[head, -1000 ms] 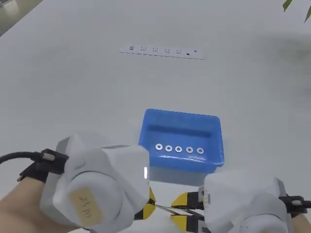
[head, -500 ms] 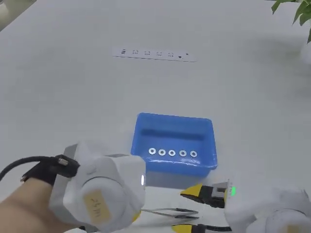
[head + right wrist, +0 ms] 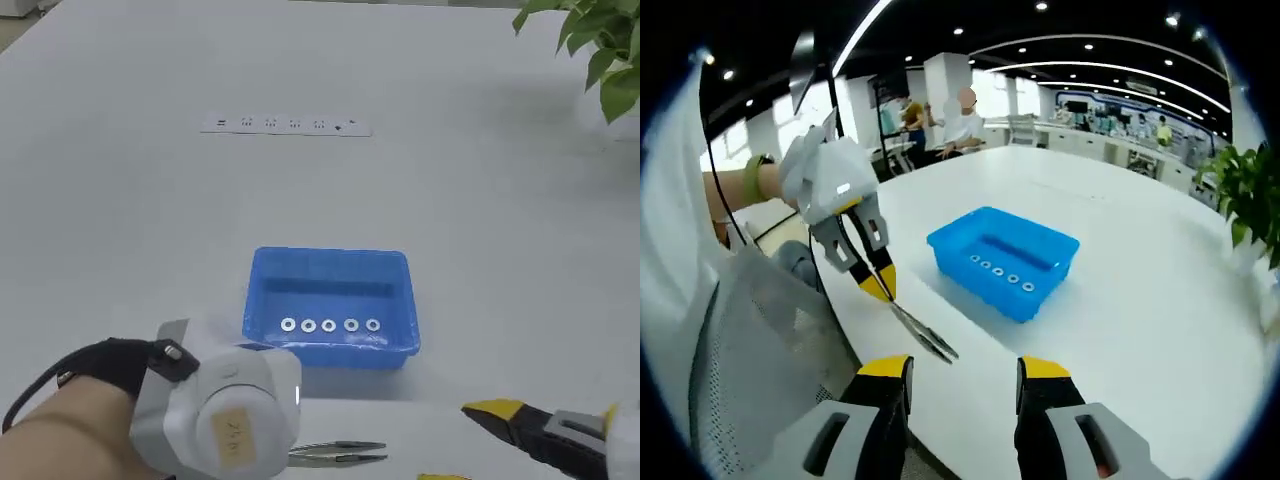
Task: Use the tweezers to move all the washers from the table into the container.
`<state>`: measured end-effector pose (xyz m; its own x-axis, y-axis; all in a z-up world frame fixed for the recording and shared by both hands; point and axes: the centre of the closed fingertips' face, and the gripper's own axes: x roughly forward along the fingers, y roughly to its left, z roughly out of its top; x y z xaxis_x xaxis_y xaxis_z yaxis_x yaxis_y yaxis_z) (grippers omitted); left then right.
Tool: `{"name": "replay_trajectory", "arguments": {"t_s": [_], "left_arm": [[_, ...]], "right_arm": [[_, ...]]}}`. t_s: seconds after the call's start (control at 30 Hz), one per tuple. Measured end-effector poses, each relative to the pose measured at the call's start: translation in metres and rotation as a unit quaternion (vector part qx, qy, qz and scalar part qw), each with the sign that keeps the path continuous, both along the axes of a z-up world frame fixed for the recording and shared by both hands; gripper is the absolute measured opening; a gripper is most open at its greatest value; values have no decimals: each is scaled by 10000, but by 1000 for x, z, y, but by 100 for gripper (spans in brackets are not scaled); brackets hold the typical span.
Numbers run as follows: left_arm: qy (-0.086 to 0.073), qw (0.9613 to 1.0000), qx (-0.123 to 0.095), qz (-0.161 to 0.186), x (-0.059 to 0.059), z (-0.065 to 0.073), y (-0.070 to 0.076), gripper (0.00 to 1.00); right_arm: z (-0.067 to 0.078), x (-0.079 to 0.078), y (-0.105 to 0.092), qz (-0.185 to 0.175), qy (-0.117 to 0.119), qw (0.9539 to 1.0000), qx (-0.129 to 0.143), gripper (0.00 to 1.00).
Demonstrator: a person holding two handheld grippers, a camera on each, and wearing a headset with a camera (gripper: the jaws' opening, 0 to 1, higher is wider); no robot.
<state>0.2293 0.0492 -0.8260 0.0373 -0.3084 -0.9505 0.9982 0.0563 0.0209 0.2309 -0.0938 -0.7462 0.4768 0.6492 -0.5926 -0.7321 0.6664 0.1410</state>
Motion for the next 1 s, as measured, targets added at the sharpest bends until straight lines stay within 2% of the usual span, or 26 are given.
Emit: {"name": "replay_trajectory", "arguments": {"t_s": [0.07, 0.13, 0.23, 0.3, 0.37, 0.4, 0.47, 0.53, 0.6, 0.63, 0.67, 0.7, 0.77, 0.9, 0.93, 1.0], "left_arm": [[33, 9999, 136, 17, -1, -4, 3, 0], [-9, 9998, 188, 7, -1, -6, 4, 0], [-80, 9997, 194, 119, 1, -5, 3, 0], [-118, 9996, 176, 200, 1, -5, 2, 0], [-53, 9992, 96, 383, -3, -5, 2, 2], [-17, 9982, 3, 597, -6, -5, 1, 5], [-77, 9955, -183, 928, -8, 0, 0, 9], [-133, 9911, -425, 1258, -14, 9, 1, 9], [-157, 9839, -697, 1640, -22, 22, 3, 12], [-164, 9783, -873, 1872, -26, 31, 5, 12], [-229, 9742, -995, 2011, -28, 37, 7, 14], [-338, 9683, -1161, 2185, -30, 46, 11, 16], [-471, 9588, -1390, 2433, -34, 58, 16, 19], [-893, 9317, -1880, 2976, -36, 84, 31, 33], [-980, 9216, -2052, 3147, -35, 92, 34, 35], [-1099, 9060, -2311, 3372, -33, 102, 39, 39]], "right_arm": [[12, 0, -11, -364, -77, 9992, 136, 39], [24, -1, -21, -626, -174, 9976, 241, 42], [34, -6, -28, -695, -314, 9966, 298, 45], [42, -6, -28, -735, -420, 9952, 487, 45], [48, -4, -27, -706, -507, 9945, 585, 46], [50, -4, -27, -679, -542, 9946, 569, 46], [50, -4, -29, -535, -732, 9953, 329, 46], [50, -9, -28, -374, -787, 9960, 196, 47], [52, -12, -27, -284, -807, 9961, 214, 48], [53, -13, -27, -243, -803, 9962, 242, 48], [54, -14, -26, -216, -799, 9962, 265, 48], [54, -14, -25, -201, -793, 9962, 295, 48], [57, -13, -22, -154, -799, 9962, 321, 50], [64, -10, -18, -146, -952, 9948, 324, 52], [65, -9, -18, -158, -964, 9947, 332, 52], [69, -7, -17, -233, -1003, 9940, 378, 53]]}}
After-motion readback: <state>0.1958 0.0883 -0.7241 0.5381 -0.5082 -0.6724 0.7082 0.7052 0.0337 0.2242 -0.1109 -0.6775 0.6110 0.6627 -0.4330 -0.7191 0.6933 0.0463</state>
